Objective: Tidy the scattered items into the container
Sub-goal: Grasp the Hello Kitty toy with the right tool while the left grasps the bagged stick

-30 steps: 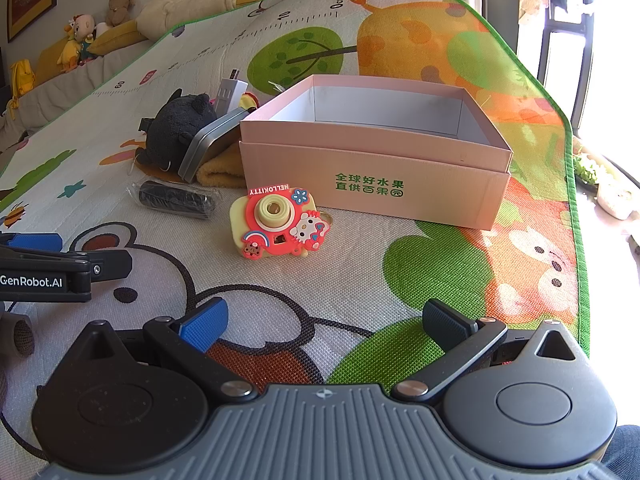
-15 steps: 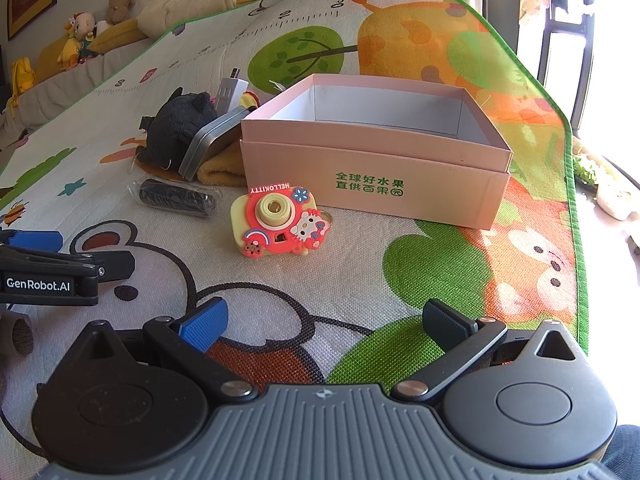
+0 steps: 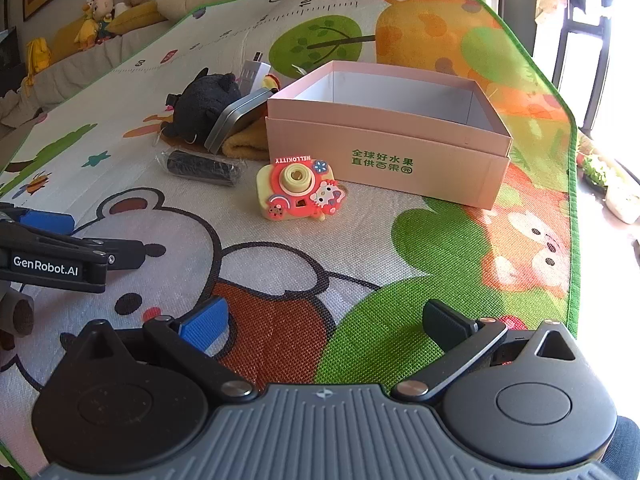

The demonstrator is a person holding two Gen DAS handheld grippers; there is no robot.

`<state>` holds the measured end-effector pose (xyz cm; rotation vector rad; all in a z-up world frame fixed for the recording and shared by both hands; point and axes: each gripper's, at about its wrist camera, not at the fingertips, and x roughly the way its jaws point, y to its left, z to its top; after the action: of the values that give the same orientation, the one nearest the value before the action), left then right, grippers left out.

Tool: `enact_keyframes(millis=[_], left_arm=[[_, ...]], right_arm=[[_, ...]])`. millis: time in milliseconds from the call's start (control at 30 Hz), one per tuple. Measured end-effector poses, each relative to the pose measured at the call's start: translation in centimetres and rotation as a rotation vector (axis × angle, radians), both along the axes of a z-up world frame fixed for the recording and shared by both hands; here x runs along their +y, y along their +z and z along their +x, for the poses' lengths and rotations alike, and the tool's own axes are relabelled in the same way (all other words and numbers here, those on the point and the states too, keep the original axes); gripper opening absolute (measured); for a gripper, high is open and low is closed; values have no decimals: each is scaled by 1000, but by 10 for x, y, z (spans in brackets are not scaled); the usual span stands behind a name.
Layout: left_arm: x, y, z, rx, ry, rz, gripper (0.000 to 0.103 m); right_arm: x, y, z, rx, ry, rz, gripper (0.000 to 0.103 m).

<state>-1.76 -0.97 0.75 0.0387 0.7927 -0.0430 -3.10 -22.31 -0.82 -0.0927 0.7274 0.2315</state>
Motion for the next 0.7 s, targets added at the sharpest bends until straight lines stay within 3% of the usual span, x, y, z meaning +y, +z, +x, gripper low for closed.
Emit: enact_keyframes(millis=[167, 367, 533, 633, 700], left_arm=[[4, 2, -6, 34, -25, 2, 103], [4, -2, -17, -27, -29, -3, 103], [10, 1, -13, -48, -25, -70, 103], [16, 9, -3, -65, -41, -132, 103], [17, 16, 4, -94, -51, -115, 103]], right_arm=[[-4, 2, -9, 24, 10, 3, 103], [-6, 3, -9, 42, -3, 14, 103], [-6, 1, -14, 17, 8, 16, 103], [-6, 4, -15, 26, 61, 17, 103], [-6, 10, -15, 14, 121, 37, 103]])
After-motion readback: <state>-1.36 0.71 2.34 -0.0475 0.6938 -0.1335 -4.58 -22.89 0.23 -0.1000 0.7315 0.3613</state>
